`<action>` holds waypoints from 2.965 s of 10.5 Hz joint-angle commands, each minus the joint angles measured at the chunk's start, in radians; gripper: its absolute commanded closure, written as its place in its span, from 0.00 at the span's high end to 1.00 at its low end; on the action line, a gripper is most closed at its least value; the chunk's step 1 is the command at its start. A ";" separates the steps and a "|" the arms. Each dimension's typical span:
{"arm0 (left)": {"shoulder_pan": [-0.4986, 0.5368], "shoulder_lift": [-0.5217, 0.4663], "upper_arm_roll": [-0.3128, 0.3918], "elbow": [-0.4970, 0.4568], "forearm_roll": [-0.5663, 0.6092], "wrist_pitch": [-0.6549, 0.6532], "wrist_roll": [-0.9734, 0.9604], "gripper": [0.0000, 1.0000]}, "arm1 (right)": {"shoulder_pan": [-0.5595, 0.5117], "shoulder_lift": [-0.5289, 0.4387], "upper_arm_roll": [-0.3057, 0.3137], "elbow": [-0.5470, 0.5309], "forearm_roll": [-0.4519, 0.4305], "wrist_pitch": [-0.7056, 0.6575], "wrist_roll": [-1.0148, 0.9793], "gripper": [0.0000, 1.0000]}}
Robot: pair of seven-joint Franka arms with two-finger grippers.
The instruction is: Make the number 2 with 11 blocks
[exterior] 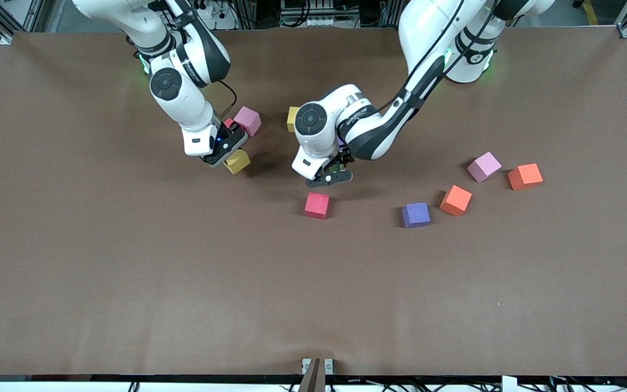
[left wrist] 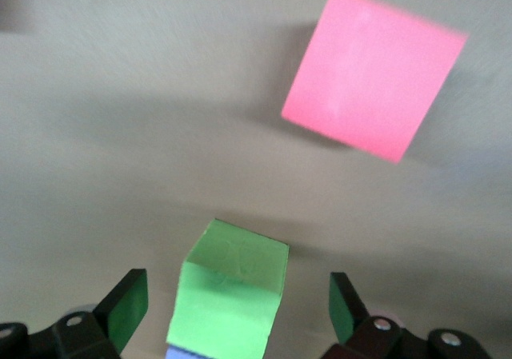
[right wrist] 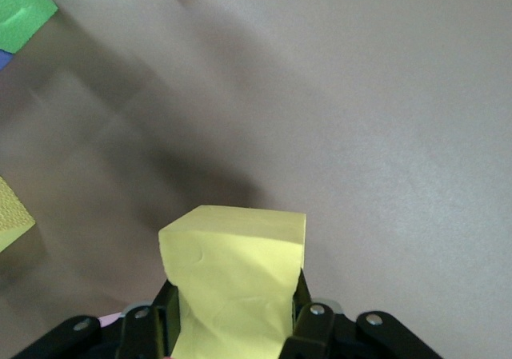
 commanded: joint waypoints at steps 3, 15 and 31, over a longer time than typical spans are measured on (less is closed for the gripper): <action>0.097 -0.087 -0.002 0.019 0.000 -0.030 -0.051 1.00 | 0.052 -0.008 0.011 0.021 -0.064 -0.032 -0.014 0.55; 0.227 0.062 -0.001 0.205 -0.026 0.117 -0.128 1.00 | 0.242 0.287 0.008 0.351 -0.282 -0.035 -0.008 0.55; 0.327 0.060 -0.019 0.189 -0.184 0.016 -0.706 1.00 | 0.320 0.417 -0.010 0.458 -0.289 -0.024 -0.046 0.55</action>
